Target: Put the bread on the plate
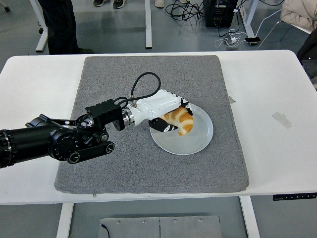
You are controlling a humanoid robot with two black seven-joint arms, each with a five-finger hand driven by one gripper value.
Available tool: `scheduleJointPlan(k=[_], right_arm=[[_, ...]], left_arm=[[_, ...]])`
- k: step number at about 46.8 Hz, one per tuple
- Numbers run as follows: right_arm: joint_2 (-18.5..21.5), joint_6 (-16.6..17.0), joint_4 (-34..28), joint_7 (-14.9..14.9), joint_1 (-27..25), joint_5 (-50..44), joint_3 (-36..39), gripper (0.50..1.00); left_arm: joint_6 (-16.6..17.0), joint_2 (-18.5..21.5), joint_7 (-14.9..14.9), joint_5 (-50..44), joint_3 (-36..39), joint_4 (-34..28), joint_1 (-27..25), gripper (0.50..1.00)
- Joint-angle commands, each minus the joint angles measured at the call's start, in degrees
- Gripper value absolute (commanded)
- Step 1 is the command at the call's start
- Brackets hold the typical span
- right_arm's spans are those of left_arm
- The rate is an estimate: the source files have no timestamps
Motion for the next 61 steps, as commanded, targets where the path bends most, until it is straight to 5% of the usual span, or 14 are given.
scheduleJointPlan(k=[1,25,28,33,37,61], right_arm=[[0.00,0.00,0.02,0.02,0.07,0.00,0.00,1.000],[0.00,0.00,0.02,0.02,-0.02,0.00,0.00,1.000],[0.00,0.00,0.02,0.02,-0.02,0.00,0.00,1.000],[0.00,0.00,0.02,0.02,0.07,0.00,0.00,1.000],[0.00,0.00,0.02,0.02,0.07,0.00,0.00,1.000],[0.00,0.00,0.02,0.02,-0.02,0.00,0.00,1.000]], left_arm=[[0.74,-0.37,-0.04,-0.06,1.11,0.22,0.26,0.522],[3.47,-1.95,-0.04,-0.15,3.40,2.60,1.67,0.540],[3.38,-1.87,-0.04,-0.24,3.05,2.68,1.67,0.631],[3.29,-1.87,-0.04,-0.41,2.96,2.59,1.67,0.891],[3.29,-1.87,-0.04,-0.59,2.96,2.59,1.67,0.961],[2.86,-1.25,-0.48,-2.26,1.30,1.19,0.79,0.974]])
